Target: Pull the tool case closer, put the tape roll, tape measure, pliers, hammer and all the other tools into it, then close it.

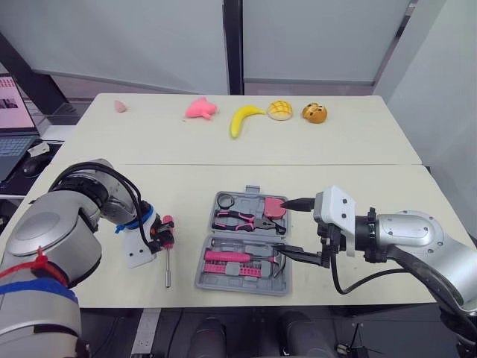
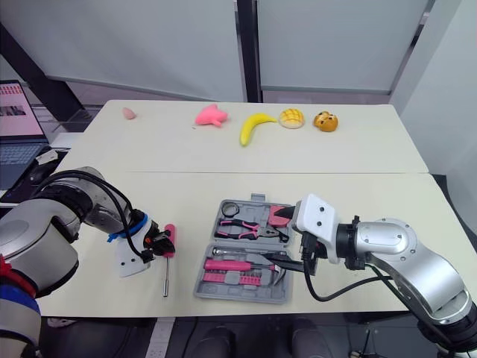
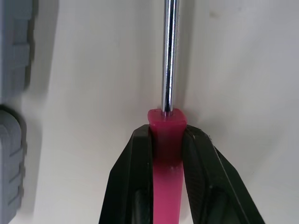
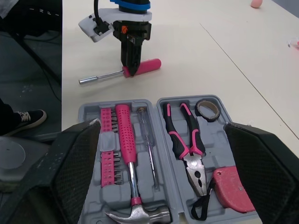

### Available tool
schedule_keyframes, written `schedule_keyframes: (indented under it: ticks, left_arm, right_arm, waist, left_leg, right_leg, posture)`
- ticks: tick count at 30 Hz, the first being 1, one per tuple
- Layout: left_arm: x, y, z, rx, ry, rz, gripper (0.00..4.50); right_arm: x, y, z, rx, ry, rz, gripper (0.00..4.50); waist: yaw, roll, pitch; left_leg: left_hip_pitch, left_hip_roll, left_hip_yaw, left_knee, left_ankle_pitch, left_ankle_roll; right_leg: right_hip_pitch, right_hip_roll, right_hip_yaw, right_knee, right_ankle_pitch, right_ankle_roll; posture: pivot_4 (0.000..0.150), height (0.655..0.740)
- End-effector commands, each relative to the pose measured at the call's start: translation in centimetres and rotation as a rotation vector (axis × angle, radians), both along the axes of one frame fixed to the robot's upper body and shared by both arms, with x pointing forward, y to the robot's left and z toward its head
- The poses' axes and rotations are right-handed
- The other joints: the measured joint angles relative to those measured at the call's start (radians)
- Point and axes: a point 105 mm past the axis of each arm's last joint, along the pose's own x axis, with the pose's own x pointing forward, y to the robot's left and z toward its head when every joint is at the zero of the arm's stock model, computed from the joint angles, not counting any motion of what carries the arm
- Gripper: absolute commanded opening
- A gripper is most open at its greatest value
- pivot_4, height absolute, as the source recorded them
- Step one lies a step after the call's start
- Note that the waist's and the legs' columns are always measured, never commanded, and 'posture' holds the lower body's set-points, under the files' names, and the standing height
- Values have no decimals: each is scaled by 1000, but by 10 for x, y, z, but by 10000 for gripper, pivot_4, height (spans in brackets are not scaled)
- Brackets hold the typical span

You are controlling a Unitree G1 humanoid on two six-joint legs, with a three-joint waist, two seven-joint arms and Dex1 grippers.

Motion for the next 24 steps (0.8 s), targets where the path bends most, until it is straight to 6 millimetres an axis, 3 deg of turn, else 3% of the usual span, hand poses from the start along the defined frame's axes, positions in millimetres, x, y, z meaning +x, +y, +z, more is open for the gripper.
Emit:
schedule_keyframes:
  ticks: [1, 6, 12, 24]
  left_arm:
    - [4, 1, 14, -28, -36, -17, 5131]
    - [6, 0, 24, -76, -73, -36, 5130]
    - [12, -16, 42, -285, -138, 15, 5130]
    - [1, 0, 45, -333, -85, 198, 5129]
  right_arm:
    - [-2, 3, 3, -7, -29, 31, 45000]
    - [-3, 7, -4, -30, -4, 51, 45000]
    - [-5, 12, -9, -46, 8, 69, 45000]
    - [-5, 18, -13, -64, 25, 110, 45000]
  waist:
    - [0, -1, 1]
    - [0, -5, 3]
    - [1, -7, 4]
    - [-1, -7, 4]
  left_leg:
    - [0, 0, 0, 0, 0, 0]
    - [0, 0, 0, 0, 0, 0]
    - [0, 0, 0, 0, 0, 0]
    - [-1, 0, 1, 1, 0, 0]
  right_leg:
    - [0, 0, 0, 0, 0, 0]
    - [0, 0, 0, 1, 0, 0]
    - [-1, -1, 0, 1, 0, 0]
    - [-4, -1, 0, 5, 0, 0]
  posture:
    - [1500, 7400]
    - [1500, 7400]
    - [1500, 7400]
    - [1500, 7400]
